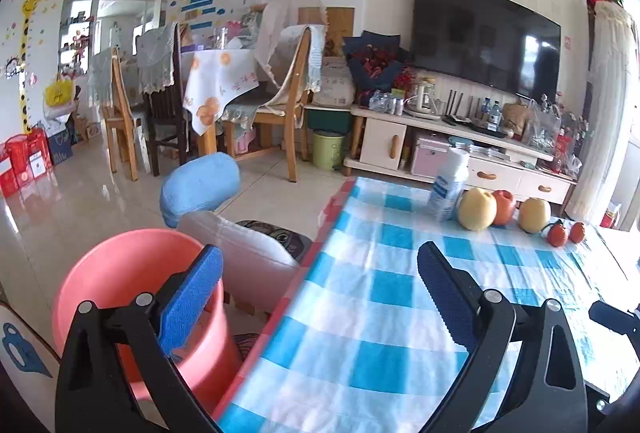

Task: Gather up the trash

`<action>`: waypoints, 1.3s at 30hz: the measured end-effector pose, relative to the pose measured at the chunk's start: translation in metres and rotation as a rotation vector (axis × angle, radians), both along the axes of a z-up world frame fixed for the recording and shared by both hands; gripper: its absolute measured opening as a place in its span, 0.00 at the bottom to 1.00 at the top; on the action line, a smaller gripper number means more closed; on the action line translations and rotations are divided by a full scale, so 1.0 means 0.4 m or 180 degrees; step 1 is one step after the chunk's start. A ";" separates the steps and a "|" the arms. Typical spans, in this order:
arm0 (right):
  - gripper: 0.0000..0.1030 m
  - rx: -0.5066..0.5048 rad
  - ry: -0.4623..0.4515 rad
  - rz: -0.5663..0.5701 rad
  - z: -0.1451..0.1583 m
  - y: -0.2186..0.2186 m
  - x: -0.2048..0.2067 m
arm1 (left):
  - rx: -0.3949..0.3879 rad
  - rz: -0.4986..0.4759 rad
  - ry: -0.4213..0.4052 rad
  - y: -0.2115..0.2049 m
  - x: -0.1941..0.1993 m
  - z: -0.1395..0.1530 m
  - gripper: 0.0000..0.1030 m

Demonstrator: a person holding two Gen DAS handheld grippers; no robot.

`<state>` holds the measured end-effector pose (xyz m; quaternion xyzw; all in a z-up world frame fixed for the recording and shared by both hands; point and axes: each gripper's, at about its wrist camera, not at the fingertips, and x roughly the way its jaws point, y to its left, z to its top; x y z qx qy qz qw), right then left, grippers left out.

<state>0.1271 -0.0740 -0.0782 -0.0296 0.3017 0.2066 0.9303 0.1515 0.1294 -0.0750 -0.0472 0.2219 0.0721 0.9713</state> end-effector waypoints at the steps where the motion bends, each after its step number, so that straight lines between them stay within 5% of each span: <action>1: 0.91 -0.0001 -0.0028 -0.0028 0.003 -0.012 -0.004 | 0.0017 -0.0018 -0.0013 -0.014 -0.002 0.005 0.94; 39: 0.92 0.0269 -0.0767 -0.1208 0.091 -0.482 -0.105 | 0.0545 -0.0690 -0.0424 -0.528 -0.122 0.146 0.94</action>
